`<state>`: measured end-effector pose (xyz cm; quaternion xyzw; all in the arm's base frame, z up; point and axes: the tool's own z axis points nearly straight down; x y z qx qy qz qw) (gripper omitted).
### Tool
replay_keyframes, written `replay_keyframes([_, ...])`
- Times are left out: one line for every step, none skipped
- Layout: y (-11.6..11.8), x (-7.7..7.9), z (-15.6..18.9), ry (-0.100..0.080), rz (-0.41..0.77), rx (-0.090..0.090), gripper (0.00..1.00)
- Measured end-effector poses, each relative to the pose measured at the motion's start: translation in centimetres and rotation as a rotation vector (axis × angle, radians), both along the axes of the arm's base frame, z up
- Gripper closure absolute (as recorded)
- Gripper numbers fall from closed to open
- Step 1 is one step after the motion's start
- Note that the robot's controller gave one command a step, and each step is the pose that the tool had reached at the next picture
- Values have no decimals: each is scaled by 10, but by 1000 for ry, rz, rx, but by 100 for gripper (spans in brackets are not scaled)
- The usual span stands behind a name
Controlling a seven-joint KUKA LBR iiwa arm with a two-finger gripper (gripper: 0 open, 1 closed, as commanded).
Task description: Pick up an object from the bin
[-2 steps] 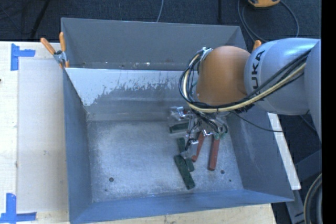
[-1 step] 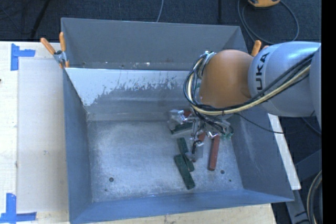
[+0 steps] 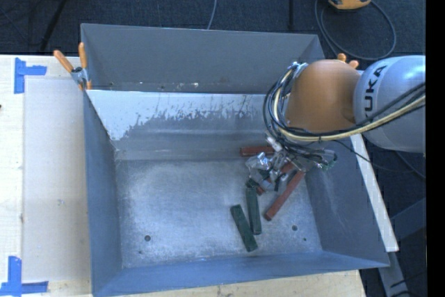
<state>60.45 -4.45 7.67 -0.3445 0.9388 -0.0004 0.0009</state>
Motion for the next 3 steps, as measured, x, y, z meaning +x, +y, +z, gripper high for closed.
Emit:
replay_keyframes([1,-2,-5,-2,-1,3,0])
replay_keyframes([1,-2,-5,-2,-2,3,0])
replay_keyframes([-10,-21,0,-3,512,-1,100])
